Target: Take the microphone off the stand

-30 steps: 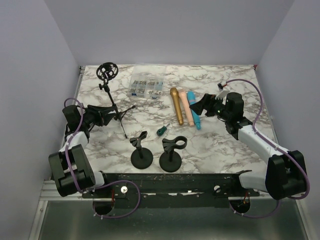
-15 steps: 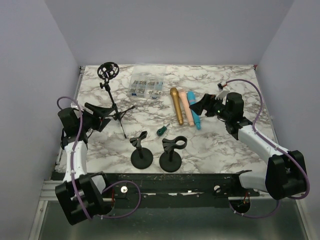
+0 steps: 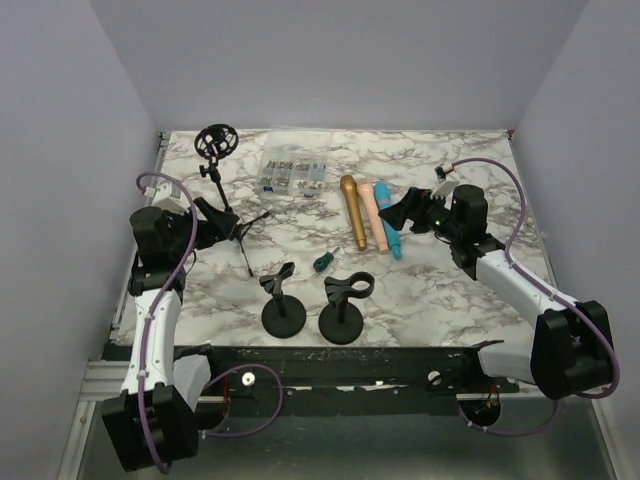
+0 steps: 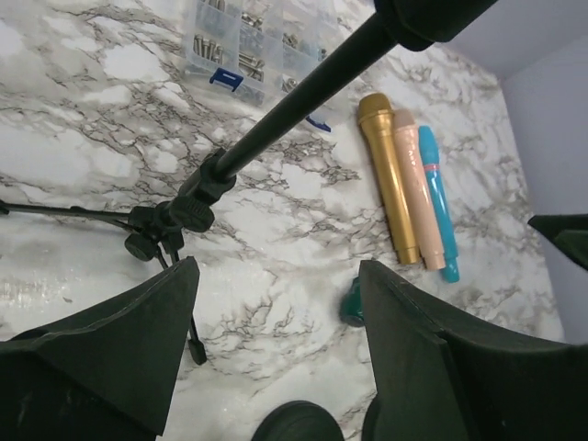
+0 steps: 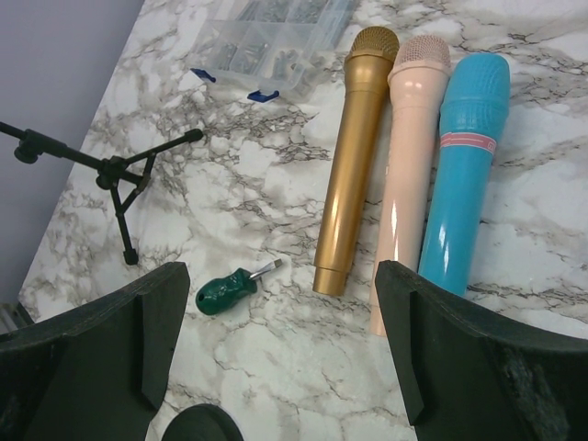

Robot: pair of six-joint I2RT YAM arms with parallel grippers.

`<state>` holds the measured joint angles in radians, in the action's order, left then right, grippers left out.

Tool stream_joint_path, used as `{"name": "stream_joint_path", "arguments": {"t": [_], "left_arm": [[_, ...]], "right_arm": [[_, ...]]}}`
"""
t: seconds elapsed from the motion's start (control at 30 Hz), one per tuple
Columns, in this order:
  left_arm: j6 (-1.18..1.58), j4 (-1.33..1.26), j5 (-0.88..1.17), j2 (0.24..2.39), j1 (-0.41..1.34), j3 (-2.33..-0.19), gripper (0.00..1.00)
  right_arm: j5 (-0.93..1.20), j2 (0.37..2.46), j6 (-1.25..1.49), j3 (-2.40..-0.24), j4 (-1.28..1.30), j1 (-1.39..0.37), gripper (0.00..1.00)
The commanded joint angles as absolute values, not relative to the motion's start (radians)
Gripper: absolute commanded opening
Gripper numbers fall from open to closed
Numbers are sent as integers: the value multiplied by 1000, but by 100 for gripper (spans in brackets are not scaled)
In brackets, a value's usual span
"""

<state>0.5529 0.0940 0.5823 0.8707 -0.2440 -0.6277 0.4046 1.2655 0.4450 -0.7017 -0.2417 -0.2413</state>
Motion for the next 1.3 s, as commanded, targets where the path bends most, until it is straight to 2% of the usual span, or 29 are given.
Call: {"name": "stream_joint_path", "arguments": {"t": [0.0, 0.33, 0.6, 0.67, 0.77, 0.83, 1.03, 1.27], "left_arm": [[390, 39, 466, 968, -179, -683, 69], [390, 6, 480, 1123, -167, -724, 63], [402, 5, 511, 1189, -169, -745, 50], [394, -4, 520, 1215, -171, -767, 39], [386, 48, 543, 1254, -175, -808, 12], [406, 42, 559, 1258, -184, -797, 1], [503, 28, 642, 1247, -211, -767, 0], [745, 8, 744, 1261, -253, -721, 0]], "right_arm": [[422, 1276, 445, -690, -267, -246, 91], [431, 1293, 450, -691, -278, -246, 91], [427, 1294, 448, -690, -278, -246, 91], [431, 1298, 451, -690, -280, -245, 91], [429, 1299, 449, -690, -278, -245, 91], [427, 1295, 448, -690, -275, -246, 91], [419, 1288, 444, -689, -269, -244, 91], [423, 1289, 446, -690, -270, -245, 91]]}}
